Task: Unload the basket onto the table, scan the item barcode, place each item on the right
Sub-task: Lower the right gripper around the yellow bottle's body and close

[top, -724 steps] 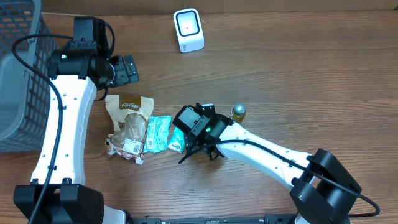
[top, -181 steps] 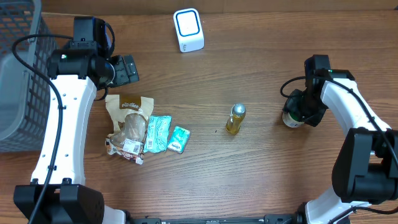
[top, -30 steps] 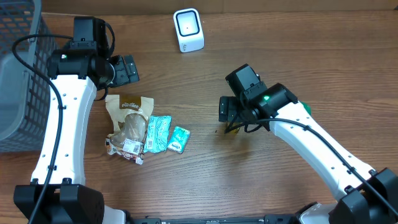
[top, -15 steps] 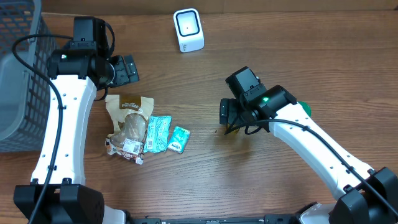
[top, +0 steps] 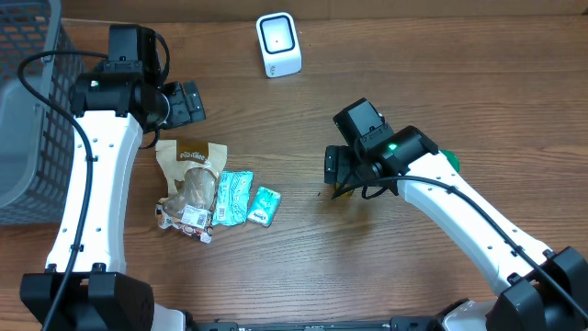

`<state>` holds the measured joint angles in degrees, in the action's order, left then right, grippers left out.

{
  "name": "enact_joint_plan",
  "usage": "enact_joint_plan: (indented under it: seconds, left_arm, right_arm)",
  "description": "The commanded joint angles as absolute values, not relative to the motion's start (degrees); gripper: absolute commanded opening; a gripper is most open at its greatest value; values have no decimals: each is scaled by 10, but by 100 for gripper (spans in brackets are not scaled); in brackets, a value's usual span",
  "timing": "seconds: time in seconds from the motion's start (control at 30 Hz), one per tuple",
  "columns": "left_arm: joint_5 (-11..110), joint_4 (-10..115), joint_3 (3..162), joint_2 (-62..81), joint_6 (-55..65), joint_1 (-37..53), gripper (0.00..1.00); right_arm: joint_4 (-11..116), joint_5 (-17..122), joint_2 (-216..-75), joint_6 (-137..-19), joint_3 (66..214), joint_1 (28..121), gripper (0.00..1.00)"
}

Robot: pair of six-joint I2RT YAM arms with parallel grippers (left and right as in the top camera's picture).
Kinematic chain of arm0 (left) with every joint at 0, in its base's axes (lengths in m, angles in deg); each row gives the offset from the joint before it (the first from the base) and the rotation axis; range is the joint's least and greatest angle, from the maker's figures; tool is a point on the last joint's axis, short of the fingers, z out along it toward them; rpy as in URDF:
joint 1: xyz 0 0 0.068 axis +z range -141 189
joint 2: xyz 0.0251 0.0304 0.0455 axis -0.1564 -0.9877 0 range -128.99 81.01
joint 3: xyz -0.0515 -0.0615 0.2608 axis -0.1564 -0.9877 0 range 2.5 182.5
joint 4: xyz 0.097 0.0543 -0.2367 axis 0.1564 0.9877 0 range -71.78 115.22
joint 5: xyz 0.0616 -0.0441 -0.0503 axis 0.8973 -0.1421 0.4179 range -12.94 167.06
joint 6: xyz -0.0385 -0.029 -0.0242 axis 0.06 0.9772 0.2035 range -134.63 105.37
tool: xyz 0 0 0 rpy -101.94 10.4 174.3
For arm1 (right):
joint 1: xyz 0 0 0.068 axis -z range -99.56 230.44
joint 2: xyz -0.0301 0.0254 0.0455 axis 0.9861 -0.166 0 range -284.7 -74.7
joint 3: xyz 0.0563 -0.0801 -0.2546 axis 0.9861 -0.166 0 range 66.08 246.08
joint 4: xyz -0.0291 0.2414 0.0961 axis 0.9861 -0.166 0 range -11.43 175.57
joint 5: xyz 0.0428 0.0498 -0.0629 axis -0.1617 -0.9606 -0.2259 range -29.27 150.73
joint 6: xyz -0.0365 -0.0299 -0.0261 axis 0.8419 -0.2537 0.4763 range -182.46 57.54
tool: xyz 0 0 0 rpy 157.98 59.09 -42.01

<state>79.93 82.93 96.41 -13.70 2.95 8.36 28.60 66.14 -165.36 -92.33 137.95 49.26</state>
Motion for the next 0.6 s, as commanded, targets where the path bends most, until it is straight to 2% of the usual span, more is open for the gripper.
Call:
enact_joint_plan:
  seconds: [0.0, 0.57]
  left_arm:
    - [805, 827, 972, -134, 21, 85, 99]
    - [805, 827, 972, -134, 21, 85, 100]
  right_arm:
    - [290, 669, -1653, -927, 1377, 490, 93]
    - [309, 671, -1653, -927, 1377, 490, 93]
